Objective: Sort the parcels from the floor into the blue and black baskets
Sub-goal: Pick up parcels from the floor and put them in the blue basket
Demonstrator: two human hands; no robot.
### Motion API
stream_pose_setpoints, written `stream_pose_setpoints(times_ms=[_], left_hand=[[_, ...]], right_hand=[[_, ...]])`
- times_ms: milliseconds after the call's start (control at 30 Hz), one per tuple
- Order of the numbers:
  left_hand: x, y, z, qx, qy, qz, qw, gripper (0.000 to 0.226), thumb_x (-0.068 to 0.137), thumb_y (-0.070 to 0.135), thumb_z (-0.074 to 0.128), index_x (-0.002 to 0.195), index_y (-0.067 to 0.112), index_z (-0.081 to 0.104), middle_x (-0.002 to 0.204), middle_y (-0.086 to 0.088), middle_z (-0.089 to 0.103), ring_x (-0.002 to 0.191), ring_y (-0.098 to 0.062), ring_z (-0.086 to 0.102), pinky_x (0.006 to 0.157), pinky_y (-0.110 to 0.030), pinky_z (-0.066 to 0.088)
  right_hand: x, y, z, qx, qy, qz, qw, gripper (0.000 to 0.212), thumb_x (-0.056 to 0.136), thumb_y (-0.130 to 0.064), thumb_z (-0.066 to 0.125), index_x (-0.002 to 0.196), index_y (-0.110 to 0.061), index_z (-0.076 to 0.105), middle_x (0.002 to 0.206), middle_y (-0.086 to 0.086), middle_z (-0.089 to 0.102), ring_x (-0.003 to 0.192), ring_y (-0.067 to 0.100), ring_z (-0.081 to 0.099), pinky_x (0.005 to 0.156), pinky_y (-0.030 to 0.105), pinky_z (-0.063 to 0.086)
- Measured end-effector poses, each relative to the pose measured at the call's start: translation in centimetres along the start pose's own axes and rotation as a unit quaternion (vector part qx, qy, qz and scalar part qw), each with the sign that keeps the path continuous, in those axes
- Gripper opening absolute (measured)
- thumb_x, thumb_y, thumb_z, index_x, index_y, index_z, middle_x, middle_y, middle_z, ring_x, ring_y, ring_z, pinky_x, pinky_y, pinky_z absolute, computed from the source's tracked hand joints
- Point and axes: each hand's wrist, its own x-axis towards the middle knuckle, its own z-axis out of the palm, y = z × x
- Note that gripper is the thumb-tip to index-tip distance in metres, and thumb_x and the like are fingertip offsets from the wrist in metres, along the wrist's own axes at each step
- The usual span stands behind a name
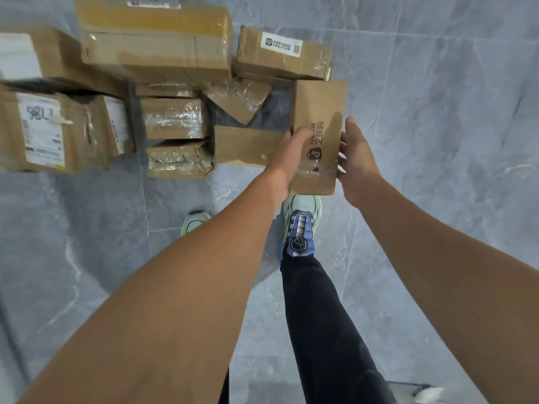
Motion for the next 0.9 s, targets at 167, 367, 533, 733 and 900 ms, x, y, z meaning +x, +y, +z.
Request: stream_pose_setpoints(times_ms=[167, 367, 533, 733, 900], left_hand=[[-3.1, 0.1, -0.7, -0.031, 0.003, -0.014, 0.999, 0.039, 0.104, 0.042, 0.051, 0.140, 0.028, 0.058, 0.121, 0.006, 0.070, 0.101, -0.006, 0.065, 0.072, -0.029, 0.044], [-11.0, 2.0, -2.8, -0.064, -0.003, 0.006, 0.998, 0.039, 0.106, 0.042, 0.048, 0.144, 0.034, 0.054, 0.121, 0.022, 0.063, 0.109, 0.008, 0.055, 0.084, -0.027, 0.041], [-19.8, 5.8, -5.4, -0.090, 0.016, 0.048, 0.995, 0.027, 0.107, 0.037, 0.047, 0.133, 0.043, 0.054, 0.108, 0.030, 0.064, 0.098, 0.015, 0.056, 0.084, -0.024, 0.042], [-31.6, 9.2, -10.2, -0.139, 0.051, 0.126, 0.981, 0.026, 0.109, 0.033, 0.045, 0.115, 0.057, 0.054, 0.100, 0.038, 0.068, 0.082, 0.026, 0.060, 0.079, -0.022, 0.044], [-41.7, 8.3, -15.8, -0.183, 0.096, 0.188, 0.960, 0.027, 0.108, 0.033, 0.048, 0.118, 0.058, 0.051, 0.098, 0.043, 0.067, 0.087, 0.026, 0.060, 0.084, -0.024, 0.044]], right_hand=[[-2.9, -0.2, -0.2, -0.005, -0.014, 0.003, 1.000, 0.045, 0.108, -0.060, 0.039, 0.114, -0.030, 0.072, 0.098, -0.016, 0.078, 0.092, 0.002, 0.072, 0.076, 0.025, 0.052], [-10.9, -2.7, -0.1, -0.044, -0.045, -0.042, 0.997, 0.039, 0.112, -0.051, 0.035, 0.107, -0.036, 0.070, 0.091, -0.024, 0.077, 0.102, 0.000, 0.068, 0.085, 0.026, 0.051], [-18.7, -6.9, 1.1, -0.094, -0.087, -0.090, 0.988, 0.039, 0.113, -0.047, 0.032, 0.114, -0.036, 0.069, 0.095, -0.028, 0.077, 0.095, -0.007, 0.071, 0.086, 0.025, 0.050], [-29.9, -12.3, 5.3, -0.146, -0.129, -0.167, 0.966, 0.043, 0.113, -0.047, 0.032, 0.110, -0.038, 0.074, 0.102, -0.023, 0.078, 0.096, -0.004, 0.072, 0.089, 0.029, 0.049], [-40.3, -13.2, 10.6, -0.180, -0.178, -0.223, 0.941, 0.041, 0.113, -0.046, 0.033, 0.115, -0.038, 0.073, 0.115, -0.016, 0.077, 0.113, 0.004, 0.067, 0.088, 0.029, 0.051]])
